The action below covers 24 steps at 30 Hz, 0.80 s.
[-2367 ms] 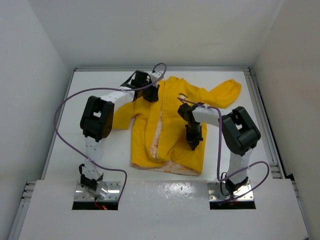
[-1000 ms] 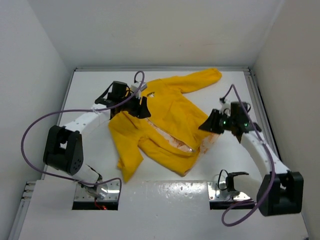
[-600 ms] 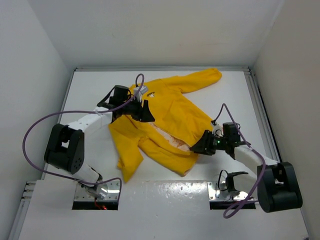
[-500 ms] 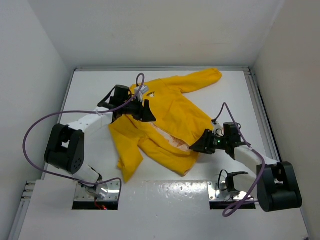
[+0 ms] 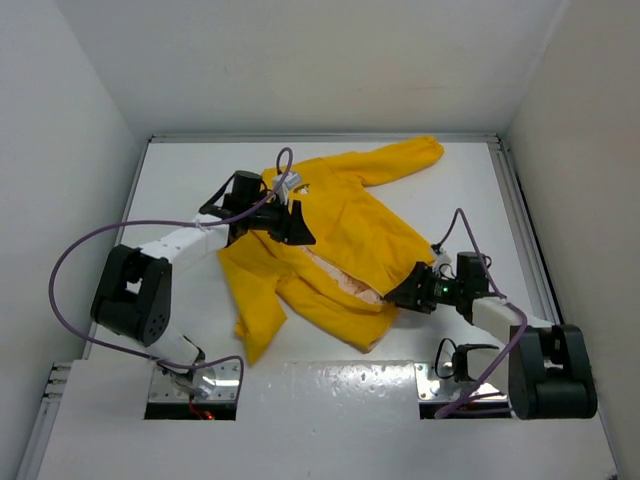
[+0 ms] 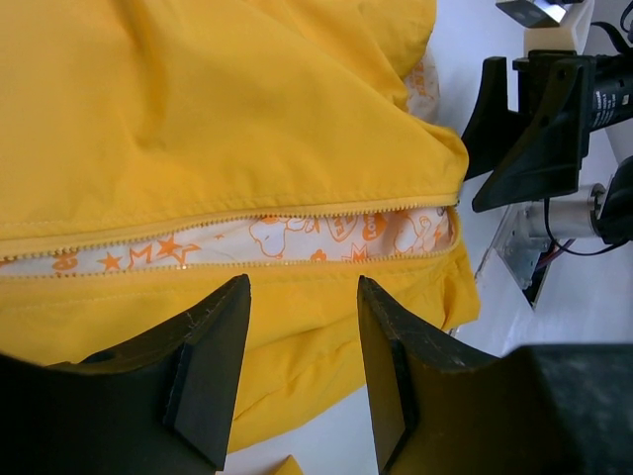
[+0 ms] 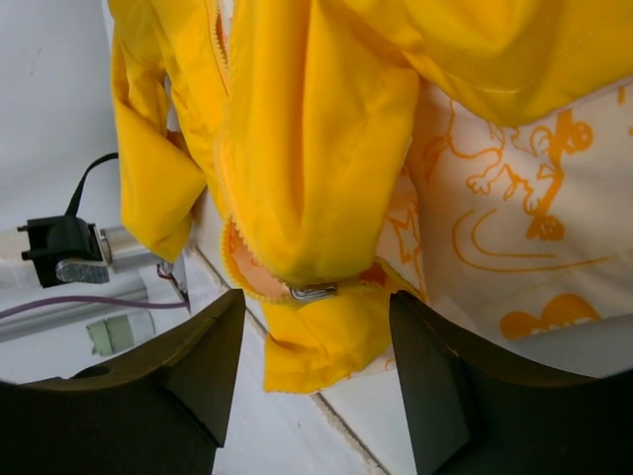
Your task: Zip up the jacket
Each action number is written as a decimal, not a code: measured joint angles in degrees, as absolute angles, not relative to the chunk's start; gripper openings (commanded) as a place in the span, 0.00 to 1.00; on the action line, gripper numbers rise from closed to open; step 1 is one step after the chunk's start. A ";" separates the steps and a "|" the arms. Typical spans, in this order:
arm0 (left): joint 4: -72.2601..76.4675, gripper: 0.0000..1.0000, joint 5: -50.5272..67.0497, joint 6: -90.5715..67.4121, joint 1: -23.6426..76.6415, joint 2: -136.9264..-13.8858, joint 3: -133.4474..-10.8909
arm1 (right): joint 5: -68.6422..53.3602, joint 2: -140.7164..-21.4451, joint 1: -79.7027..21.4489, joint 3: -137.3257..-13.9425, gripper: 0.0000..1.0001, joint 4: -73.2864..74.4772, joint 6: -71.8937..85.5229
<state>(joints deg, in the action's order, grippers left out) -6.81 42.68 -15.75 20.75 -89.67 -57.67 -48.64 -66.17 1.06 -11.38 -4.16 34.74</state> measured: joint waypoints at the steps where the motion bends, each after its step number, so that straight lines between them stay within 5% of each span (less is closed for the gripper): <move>1: -6.81 0.53 42.65 -15.77 20.86 -89.84 -57.67 | -48.93 -66.43 1.28 -10.41 0.60 -5.72 35.29; 11: -6.26 0.53 42.63 -16.84 21.30 -90.67 -57.67 | -50.17 -71.29 1.69 -6.28 0.60 -20.84 39.09; 24: -5.41 0.53 42.65 -17.28 21.85 -91.02 -57.69 | -53.71 -67.75 1.74 -6.28 0.34 -27.33 44.51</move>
